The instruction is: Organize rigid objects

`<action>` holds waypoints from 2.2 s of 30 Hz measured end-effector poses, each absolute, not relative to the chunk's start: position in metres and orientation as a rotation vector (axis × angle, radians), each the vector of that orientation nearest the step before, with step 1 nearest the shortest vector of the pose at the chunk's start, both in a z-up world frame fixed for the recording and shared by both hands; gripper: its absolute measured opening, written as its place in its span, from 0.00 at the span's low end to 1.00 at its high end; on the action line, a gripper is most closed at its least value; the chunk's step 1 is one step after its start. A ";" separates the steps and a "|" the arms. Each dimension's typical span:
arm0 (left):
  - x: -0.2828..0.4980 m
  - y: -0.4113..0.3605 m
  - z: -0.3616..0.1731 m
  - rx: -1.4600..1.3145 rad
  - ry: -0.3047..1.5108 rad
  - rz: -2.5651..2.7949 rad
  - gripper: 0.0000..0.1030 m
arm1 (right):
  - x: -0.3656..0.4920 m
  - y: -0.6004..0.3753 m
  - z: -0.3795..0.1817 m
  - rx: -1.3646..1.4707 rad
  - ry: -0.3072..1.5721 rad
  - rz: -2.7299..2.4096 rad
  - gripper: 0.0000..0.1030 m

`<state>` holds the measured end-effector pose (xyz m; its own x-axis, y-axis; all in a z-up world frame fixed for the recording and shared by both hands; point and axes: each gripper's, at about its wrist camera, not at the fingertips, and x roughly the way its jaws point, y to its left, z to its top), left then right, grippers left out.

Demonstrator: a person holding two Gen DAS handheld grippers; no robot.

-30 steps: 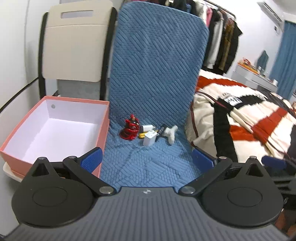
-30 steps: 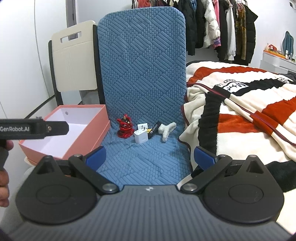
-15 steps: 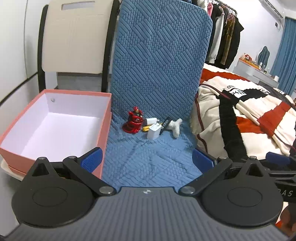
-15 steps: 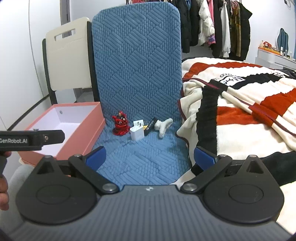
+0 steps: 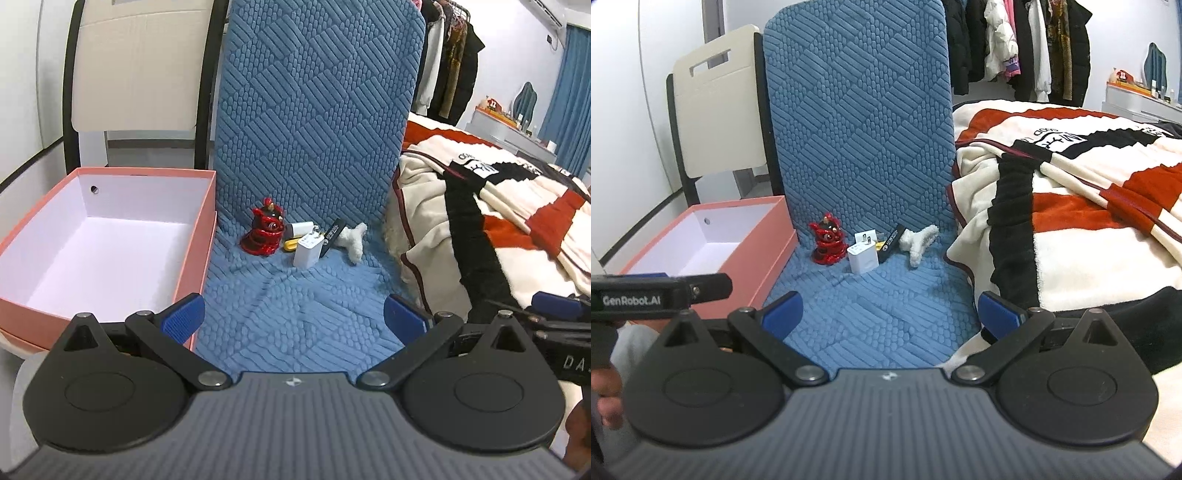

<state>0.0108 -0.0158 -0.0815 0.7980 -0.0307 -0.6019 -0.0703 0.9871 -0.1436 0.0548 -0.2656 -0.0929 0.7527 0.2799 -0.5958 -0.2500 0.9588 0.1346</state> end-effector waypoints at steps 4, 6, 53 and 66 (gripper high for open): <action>0.009 -0.019 -0.082 -0.146 0.638 0.019 1.00 | 0.057 -0.263 -0.097 0.046 0.663 0.289 1.00; 0.009 -0.019 -0.082 -0.145 0.630 0.024 1.00 | 0.057 -0.260 -0.098 0.024 0.667 0.292 1.00; 0.199 -0.006 -0.169 -0.126 0.737 -0.016 1.00 | 0.161 -0.234 -0.168 0.141 0.699 0.174 0.98; 0.243 0.006 -0.180 -0.135 0.736 -0.008 1.00 | 0.199 -0.222 -0.194 0.143 0.729 0.200 0.96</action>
